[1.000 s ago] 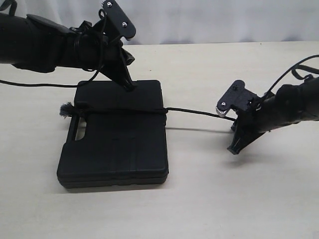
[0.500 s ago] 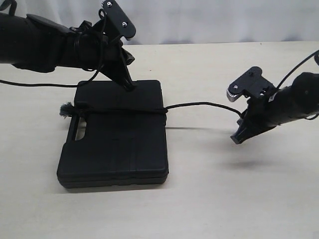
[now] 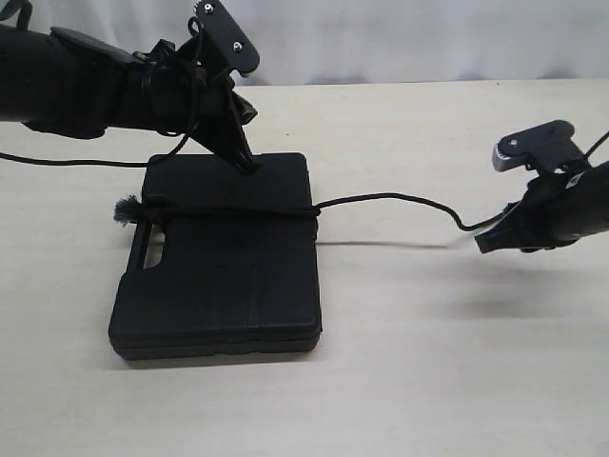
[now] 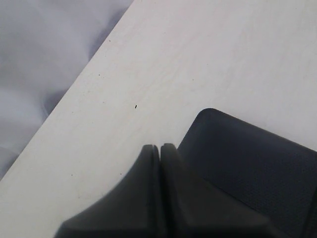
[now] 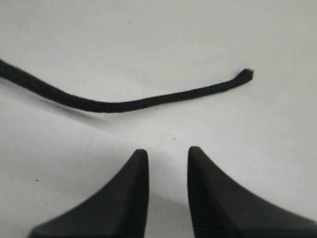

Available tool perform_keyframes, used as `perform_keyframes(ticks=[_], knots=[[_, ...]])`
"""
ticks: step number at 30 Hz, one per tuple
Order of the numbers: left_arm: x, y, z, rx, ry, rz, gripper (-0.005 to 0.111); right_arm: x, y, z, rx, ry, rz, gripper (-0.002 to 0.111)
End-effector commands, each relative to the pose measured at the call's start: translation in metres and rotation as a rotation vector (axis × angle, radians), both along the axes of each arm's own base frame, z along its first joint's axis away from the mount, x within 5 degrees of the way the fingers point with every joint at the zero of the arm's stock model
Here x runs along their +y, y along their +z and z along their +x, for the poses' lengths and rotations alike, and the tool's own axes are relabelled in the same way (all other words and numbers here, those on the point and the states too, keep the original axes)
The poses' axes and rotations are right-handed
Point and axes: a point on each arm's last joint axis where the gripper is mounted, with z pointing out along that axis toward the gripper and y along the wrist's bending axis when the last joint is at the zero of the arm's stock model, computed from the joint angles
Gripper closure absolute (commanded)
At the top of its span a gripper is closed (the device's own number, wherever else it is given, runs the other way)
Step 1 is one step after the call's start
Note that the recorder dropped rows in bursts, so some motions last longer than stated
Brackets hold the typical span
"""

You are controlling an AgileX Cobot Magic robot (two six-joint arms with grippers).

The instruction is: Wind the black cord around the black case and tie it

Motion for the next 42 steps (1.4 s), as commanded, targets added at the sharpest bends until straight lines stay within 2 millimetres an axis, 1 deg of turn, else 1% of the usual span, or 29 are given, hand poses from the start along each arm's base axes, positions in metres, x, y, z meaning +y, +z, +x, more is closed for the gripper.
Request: perform_keyframes(ticks=[1, 2, 4, 5, 6, 7, 8, 9, 10, 11, 12, 14, 16, 17, 18, 19, 20, 21, 22, 23, 24, 28, 33, 36, 40, 42], knots=[[0.002, 0.014, -0.004, -0.007, 0.026, -0.051, 0.107, 0.001, 0.033, -0.017, -0.108, -0.029, 0.030, 0.104], [0.004, 0.018, -0.008, -0.012, 0.026, -0.054, 0.107, 0.000, 0.038, -0.023, -0.146, -0.042, 0.036, 0.104], [0.009, 0.032, -0.019, -0.037, 0.025, -0.067, 0.107, -0.001, 0.052, -0.037, -0.258, -0.073, 0.048, 0.104], [0.014, 0.045, -0.029, -0.063, 0.026, -0.082, 0.107, -0.002, 0.062, -0.047, -0.325, -0.092, 0.059, 0.104], [0.017, 0.052, -0.035, -0.072, 0.031, -0.096, 0.107, -0.003, 0.068, -0.054, -0.368, -0.109, 0.070, 0.104], [0.024, 0.065, -0.049, -0.090, 0.044, -0.130, 0.107, -0.004, 0.076, -0.066, -0.432, -0.128, 0.081, 0.104], [0.030, 0.075, -0.061, -0.095, 0.061, -0.167, 0.107, -0.005, 0.079, -0.078, -0.483, -0.154, 0.095, 0.104], [0.033, 0.079, -0.068, -0.094, 0.068, -0.190, 0.107, -0.006, 0.081, -0.085, -0.513, -0.172, 0.109, 0.104], [0.039, 0.086, -0.083, -0.090, 0.073, -0.234, 0.107, -0.007, 0.085, -0.099, -0.573, -0.191, 0.122, 0.104], [0.043, 0.090, -0.093, -0.091, 0.084, -0.259, 0.107, -0.007, 0.087, -0.107, -0.603, -0.202, 0.132, 0.104], [0.050, 0.096, -0.108, -0.103, 0.096, -0.288, 0.107, -0.008, 0.090, -0.117, -0.635, -0.217, 0.154, 0.104], [0.064, 0.106, -0.128, -0.132, 0.151, -0.350, 0.107, -0.008, 0.098, -0.131, -0.698, -0.247, 0.204, 0.104], [0.076, 0.116, -0.150, -0.173, 0.168, -0.400, 0.107, -0.007, 0.108, -0.144, -0.749, -0.310, 0.310, 0.104], [0.083, 0.122, -0.166, -0.196, 0.169, -0.446, 0.107, -0.007, 0.113, -0.151, -0.762, -0.328, 0.358, 0.104], [0.087, 0.124, -0.175, -0.211, 0.168, -0.466, 0.107, -0.006, 0.116, -0.155, -0.772, -0.322, 0.365, 0.104], [0.095, 0.128, -0.191, -0.229, 0.174, -0.515, 0.107, -0.005, 0.120, -0.164, -0.784, -0.310, 0.375, 0.104], [0.099, 0.129, -0.199, -0.243, 0.174, -0.537, 0.107, -0.005, 0.122, -0.169, -0.788, -0.304, 0.383, 0.104], [0.107, 0.131, -0.214, -0.269, 0.180, -0.580, 0.107, -0.004, 0.127, -0.178, -0.812, -0.298, 0.406, 0.104], [0.111, 0.133, -0.221, -0.287, 0.180, -0.599, 0.107, -0.004, 0.130, -0.183, -0.830, -0.302, 0.427, 0.104], [0.118, 0.137, -0.236, -0.328, 0.169, -0.638, 0.107, -0.003, 0.135, -0.192, -0.862, -0.301, 0.451, 0.104], [0.121, 0.138, -0.243, -0.346, 0.162, -0.657, 0.107, -0.003, 0.137, -0.196, -0.879, -0.294, 0.457, 0.104], [0.132, 0.144, -0.265, -0.410, 0.148, -0.720, 0.107, -0.002, 0.143, -0.213, -0.934, -0.271, 0.474, 0.104], [0.139, 0.147, -0.282, -0.468, 0.129, -0.759, 0.107, -0.001, 0.147, -0.229, -0.978, -0.246, 0.488, 0.104], [0.142, 0.149, -0.288, -0.490, 0.123, -0.776, 0.107, -0.001, 0.148, -0.235, -0.995, -0.236, 0.493, 0.104], [0.143, 0.149, -0.289, -0.495, 0.121, -0.776, 0.107, -0.001, 0.150, -0.241, -1.027, -0.230, 0.499, 0.104], [0.143, 0.149, -0.289, -0.495, 0.121, -0.776, 0.107, 0.000, 0.150, -0.241, -1.022, -0.249, 0.555, 0.104]])
